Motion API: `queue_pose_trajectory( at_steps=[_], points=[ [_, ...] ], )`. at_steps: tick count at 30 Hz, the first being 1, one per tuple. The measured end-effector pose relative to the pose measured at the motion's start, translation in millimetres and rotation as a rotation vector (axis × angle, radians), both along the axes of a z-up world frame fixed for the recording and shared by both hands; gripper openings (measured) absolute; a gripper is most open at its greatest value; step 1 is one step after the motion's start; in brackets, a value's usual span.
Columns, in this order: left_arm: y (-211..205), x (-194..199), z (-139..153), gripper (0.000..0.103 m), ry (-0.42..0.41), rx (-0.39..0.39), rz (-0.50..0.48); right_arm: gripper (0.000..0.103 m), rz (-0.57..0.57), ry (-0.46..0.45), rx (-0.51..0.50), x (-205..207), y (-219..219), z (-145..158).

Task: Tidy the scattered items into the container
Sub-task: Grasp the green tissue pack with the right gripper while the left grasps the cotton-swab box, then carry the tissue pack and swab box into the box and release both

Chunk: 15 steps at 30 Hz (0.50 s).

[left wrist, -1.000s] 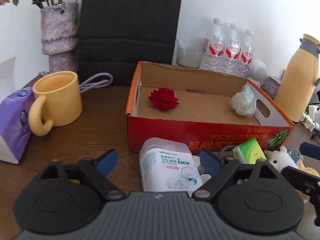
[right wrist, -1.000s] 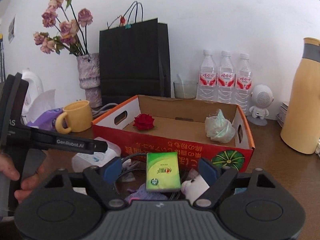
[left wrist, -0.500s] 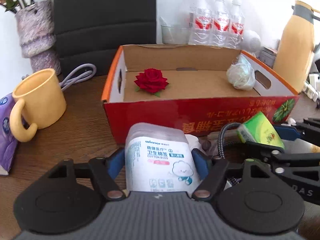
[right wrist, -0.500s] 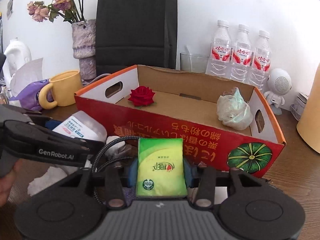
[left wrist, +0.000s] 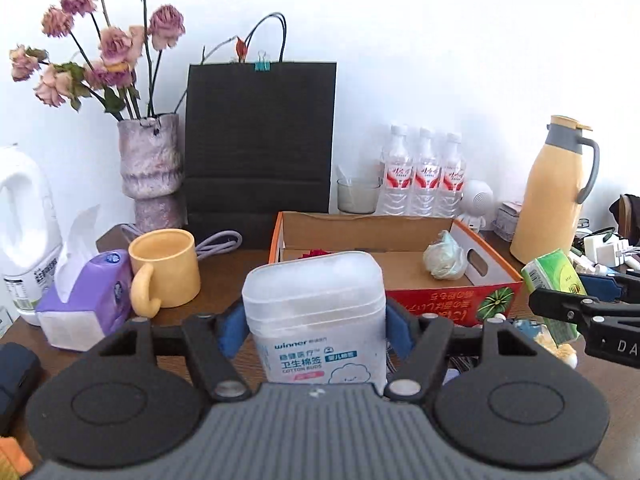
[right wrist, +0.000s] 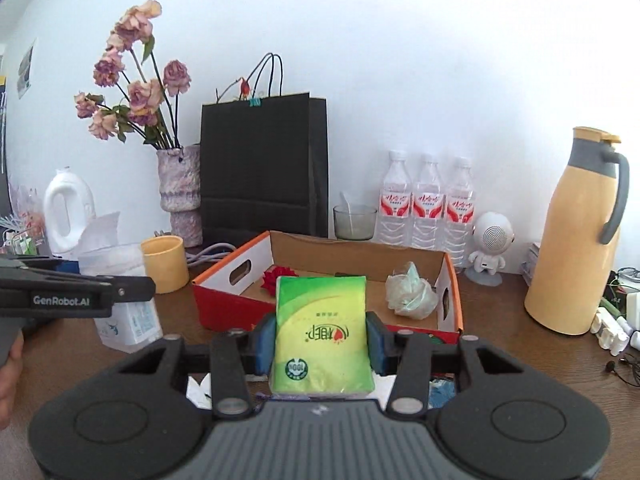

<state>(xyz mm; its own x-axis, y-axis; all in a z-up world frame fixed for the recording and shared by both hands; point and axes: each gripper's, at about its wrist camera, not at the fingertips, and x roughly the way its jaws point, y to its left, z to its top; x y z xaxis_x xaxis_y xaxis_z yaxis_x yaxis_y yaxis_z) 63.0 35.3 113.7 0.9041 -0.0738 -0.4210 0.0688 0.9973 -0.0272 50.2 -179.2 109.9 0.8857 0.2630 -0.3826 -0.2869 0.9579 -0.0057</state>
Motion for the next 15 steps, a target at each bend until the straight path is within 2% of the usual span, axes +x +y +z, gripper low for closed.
queue_pose_trajectory(
  at_steps=[2,6,10,15],
  points=[
    [-5,-29,0,0.070,-0.015,-0.015,-0.022,0.044,-0.020,-0.017,0.015,-25,-4,3],
    [-19,-81,-13,0.070,0.017,-0.055,-0.063,0.044,-0.056,-0.027,0.053,-73,-13,-4],
    [-28,-126,-26,0.070,0.033,-0.052,-0.085,0.044,-0.083,-0.014,0.064,-118,-19,-18],
    [-38,-164,-32,0.070,-0.009,-0.022,-0.115,0.044,-0.093,-0.008,0.072,-160,-22,-34]
  ],
)
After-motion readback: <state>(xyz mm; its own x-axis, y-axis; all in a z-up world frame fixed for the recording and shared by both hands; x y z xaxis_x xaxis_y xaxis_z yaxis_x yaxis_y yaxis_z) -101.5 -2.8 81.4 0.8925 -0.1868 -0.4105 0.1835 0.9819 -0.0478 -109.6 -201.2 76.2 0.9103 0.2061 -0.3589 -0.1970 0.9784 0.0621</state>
